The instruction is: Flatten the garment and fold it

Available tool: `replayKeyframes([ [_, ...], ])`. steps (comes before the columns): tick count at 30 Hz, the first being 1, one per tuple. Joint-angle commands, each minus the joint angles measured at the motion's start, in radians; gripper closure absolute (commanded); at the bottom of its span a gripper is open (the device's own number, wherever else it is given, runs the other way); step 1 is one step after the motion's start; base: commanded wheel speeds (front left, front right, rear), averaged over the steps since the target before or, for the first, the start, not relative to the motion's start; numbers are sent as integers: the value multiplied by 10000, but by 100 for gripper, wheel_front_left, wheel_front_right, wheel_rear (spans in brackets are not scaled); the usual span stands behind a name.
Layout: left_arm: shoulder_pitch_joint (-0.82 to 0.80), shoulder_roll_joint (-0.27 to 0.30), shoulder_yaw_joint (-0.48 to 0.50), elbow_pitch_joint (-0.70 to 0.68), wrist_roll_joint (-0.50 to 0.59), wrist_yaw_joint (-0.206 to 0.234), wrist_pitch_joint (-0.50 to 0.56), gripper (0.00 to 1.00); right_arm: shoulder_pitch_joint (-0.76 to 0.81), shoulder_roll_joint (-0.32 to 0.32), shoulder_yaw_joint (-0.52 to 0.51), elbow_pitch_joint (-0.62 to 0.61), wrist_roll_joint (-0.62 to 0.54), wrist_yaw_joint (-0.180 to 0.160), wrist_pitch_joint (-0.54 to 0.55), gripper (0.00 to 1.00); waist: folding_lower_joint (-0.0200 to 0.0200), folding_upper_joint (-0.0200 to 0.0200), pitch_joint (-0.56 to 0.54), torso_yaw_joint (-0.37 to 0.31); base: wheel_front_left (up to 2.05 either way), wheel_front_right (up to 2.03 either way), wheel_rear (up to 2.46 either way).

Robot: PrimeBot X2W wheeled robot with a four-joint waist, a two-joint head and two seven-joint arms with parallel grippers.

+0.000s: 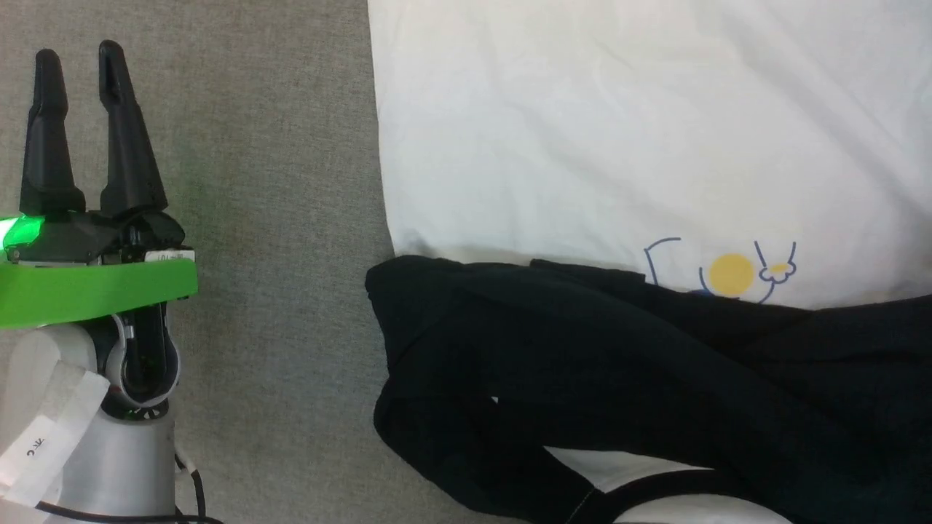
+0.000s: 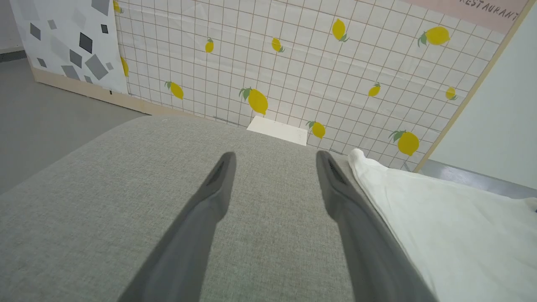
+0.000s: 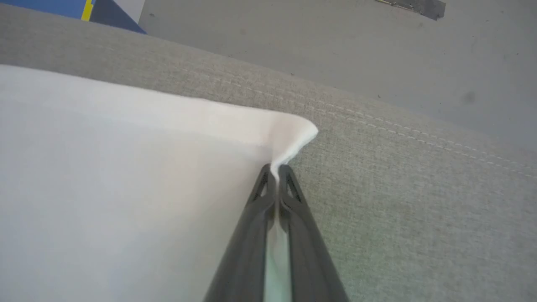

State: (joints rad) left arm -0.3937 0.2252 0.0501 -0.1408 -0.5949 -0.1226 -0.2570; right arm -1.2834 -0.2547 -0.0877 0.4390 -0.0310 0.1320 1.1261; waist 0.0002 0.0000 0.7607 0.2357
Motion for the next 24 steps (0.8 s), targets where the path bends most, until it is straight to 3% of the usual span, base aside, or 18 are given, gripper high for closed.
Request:
replayKeyframes([
  [1,-54,42,-4,35,40,-64,-47,0,137,7,-106,86,-103,-13,40,100,-2,0,-42,-37,0,0,0],
  [7,-295,522,-393,328,-120,-75,64,0,115,301,-390,-24,-227,-13,-737,100,-2,0,-482,-303,0,0,0],
  [12,-917,1247,-789,454,-375,-78,912,0,387,439,-205,242,131,-13,-1403,100,-2,0,-1256,-699,0,0,0],
  [18,-2614,2117,-1468,992,-1517,-79,3223,0,652,448,183,605,646,-13,-1712,100,-2,0,-1856,-1052,0,0,0],
  [24,-5176,2467,-2443,2411,-2440,-79,6079,0,542,462,558,545,993,-13,-1740,100,-2,0,-1621,-1359,0,0,0],
])
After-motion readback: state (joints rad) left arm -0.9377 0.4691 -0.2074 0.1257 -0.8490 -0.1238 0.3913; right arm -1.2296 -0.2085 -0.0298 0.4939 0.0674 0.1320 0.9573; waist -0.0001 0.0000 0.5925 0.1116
